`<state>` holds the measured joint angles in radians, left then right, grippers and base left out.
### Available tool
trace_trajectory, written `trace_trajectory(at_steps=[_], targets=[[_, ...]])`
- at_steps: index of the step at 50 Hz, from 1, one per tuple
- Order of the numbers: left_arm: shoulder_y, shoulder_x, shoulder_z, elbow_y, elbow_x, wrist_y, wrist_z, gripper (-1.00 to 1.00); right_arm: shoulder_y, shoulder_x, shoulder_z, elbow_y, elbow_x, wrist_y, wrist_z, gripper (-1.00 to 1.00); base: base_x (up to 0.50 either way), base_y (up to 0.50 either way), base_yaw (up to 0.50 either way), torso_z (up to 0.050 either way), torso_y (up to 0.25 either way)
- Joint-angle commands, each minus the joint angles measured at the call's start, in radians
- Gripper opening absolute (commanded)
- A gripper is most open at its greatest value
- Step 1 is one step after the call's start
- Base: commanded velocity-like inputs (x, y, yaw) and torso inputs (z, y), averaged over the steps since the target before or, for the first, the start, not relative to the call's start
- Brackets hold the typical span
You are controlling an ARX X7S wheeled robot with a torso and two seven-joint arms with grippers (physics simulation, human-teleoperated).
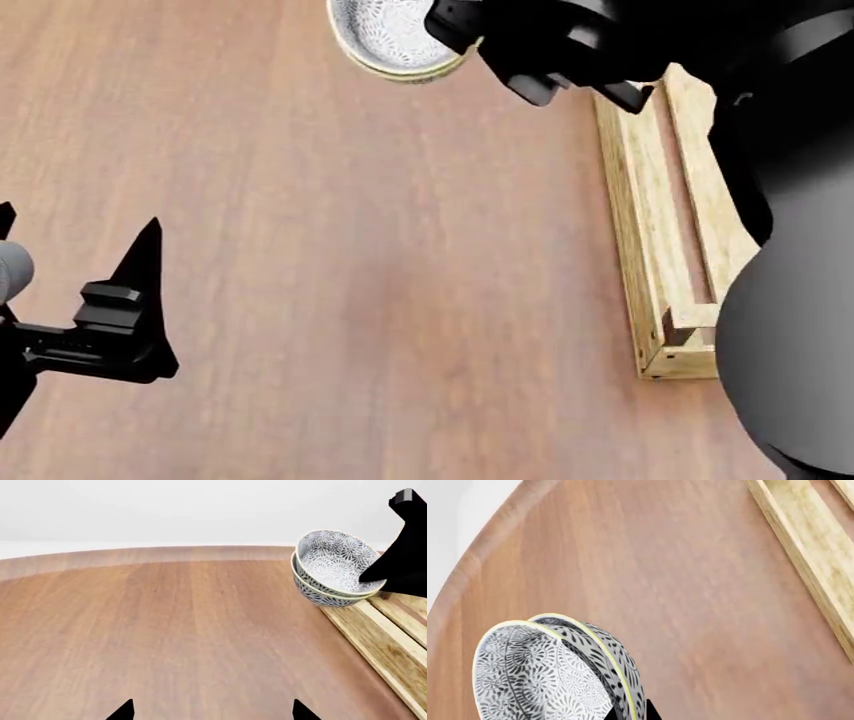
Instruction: Stack the right bowl on the left bowl and place them in the tray.
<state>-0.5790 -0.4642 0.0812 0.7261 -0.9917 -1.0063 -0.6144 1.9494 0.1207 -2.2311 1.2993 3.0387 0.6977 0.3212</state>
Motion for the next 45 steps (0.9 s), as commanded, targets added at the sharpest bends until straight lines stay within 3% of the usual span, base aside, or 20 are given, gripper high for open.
trace_trajectory(at_steps=[1, 28, 45], targets=[[-0.006, -0.005, 0.001, 0.001, -0.009, -0.002, -0.006, 1.00, 0.031, 0.067, 0.071, 0.010, 0.080, -0.056, 0.094, -1.00, 0.00, 0.00, 0.00, 0.000, 0.000], [0.015, -0.012, 0.021, -0.015, 0.013, 0.032, 0.015, 1.00, -0.038, 0.240, 0.243, 0.010, 0.080, -0.190, 0.246, -1.00, 0.00, 0.00, 0.00, 0.001, 0.001], [0.019, -0.019, 0.026, -0.016, 0.011, 0.036, 0.011, 1.00, -0.056, 0.297, 0.232, 0.010, 0.075, -0.259, 0.259, -1.00, 0.00, 0.00, 0.00, 0.000, 0.001]])
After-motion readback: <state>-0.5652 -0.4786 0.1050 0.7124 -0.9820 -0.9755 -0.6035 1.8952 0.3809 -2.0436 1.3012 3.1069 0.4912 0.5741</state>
